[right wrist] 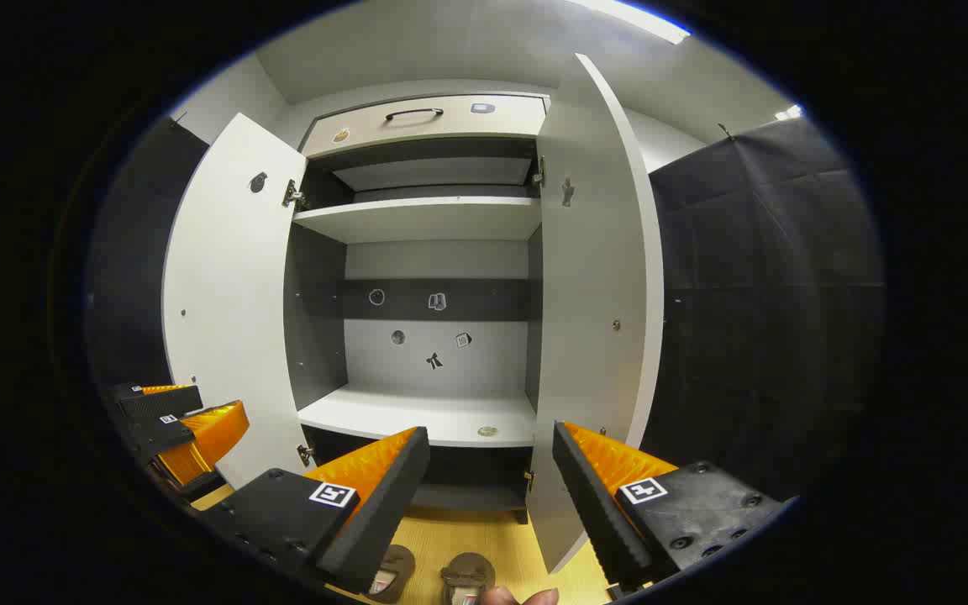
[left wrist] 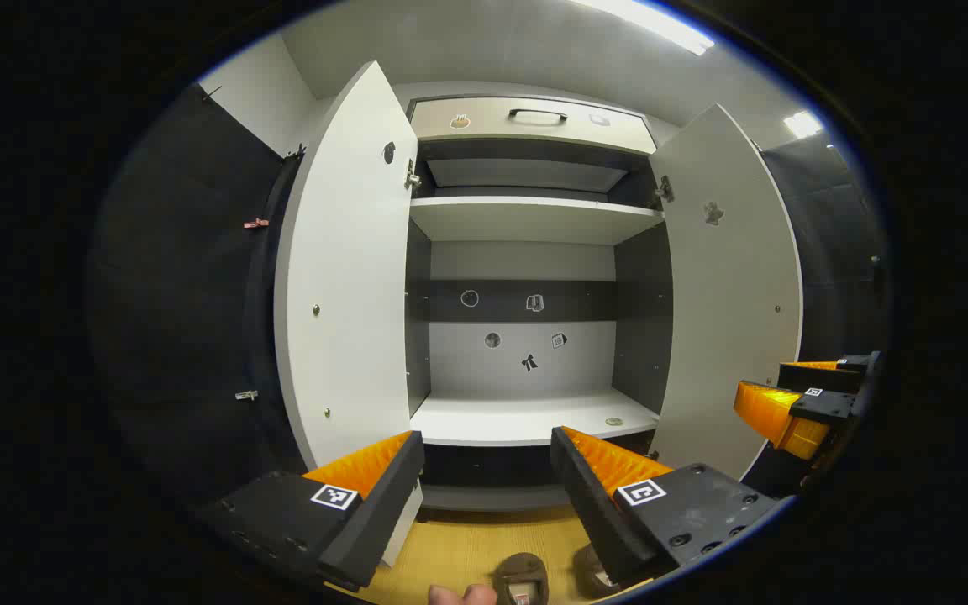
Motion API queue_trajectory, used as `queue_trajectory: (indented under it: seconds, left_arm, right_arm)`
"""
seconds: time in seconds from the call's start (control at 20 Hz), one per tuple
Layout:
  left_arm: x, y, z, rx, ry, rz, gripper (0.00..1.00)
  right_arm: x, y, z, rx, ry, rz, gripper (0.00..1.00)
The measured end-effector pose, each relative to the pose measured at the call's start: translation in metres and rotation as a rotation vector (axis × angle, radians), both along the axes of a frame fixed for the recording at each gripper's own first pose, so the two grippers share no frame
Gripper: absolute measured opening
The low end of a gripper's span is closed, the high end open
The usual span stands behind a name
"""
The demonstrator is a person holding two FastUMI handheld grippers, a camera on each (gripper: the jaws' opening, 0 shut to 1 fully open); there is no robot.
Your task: Grab one shoe with the right hand and put it into the shoe cabinet, grab the other shoe with the left hand and put it into the shoe cabinet; then close the right door with the right hand and the left door with the left hand.
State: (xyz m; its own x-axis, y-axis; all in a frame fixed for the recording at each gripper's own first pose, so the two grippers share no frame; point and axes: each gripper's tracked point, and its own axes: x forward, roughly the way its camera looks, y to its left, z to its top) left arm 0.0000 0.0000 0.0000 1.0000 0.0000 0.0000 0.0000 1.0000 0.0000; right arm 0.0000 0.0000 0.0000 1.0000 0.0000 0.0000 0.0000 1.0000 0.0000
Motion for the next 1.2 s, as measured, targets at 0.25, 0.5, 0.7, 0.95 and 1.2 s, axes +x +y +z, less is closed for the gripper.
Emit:
queue_trajectory:
  seconds: [0.25, 0.5, 0.7, 0.95, 1.2]
  left_arm:
    - [-0.001, 0.002, -0.002, -0.004, 0.000, 0.005, 0.96]
    - [-0.003, 0.004, 0.001, -0.003, -0.010, 0.011, 0.96]
    - [-0.003, 0.006, 0.002, 0.003, -0.010, 0.014, 0.96]
    - [-0.003, 0.009, 0.003, 0.002, -0.014, 0.022, 0.96]
    - [-0.003, 0.018, 0.003, 0.007, -0.019, 0.043, 0.96]
  right_arm:
    - [0.000, 0.003, 0.001, -0.005, 0.000, 0.005, 0.98]
    - [0.001, 0.003, 0.003, 0.000, -0.004, 0.008, 0.98]
    - [0.000, 0.005, 0.001, -0.006, -0.003, 0.009, 0.98]
    - [0.001, 0.008, -0.003, -0.002, 0.008, 0.016, 0.95]
    - [-0.001, 0.020, -0.034, -0.007, 0.065, 0.050, 0.98]
